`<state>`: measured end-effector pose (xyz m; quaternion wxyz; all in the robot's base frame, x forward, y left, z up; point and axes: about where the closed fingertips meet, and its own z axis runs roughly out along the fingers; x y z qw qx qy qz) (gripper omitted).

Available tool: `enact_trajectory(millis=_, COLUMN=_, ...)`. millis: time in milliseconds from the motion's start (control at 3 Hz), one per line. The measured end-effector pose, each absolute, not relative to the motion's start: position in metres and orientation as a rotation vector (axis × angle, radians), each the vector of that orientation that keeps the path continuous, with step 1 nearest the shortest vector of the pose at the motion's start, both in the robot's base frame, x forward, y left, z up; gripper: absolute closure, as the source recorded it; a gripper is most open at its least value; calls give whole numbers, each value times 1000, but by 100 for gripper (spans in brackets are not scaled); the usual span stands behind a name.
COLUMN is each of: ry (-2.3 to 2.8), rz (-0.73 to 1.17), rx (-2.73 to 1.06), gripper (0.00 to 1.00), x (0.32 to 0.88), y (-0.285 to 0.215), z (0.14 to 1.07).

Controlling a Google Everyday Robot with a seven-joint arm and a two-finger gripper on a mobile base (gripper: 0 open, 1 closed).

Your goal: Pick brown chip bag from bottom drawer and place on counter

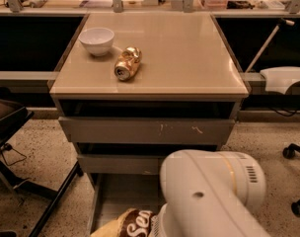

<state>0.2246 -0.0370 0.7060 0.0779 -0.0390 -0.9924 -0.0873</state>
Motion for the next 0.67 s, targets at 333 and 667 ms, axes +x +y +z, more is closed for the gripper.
enact_trajectory(millis=333, ry=-2877, rz=-158, rx=-53, gripper=100, x=187, y=-34, z=690)
enact_trajectory(millis=667, ry=-2877, rz=-158, rx=-53, gripper=100, x=187, y=-34, z=690)
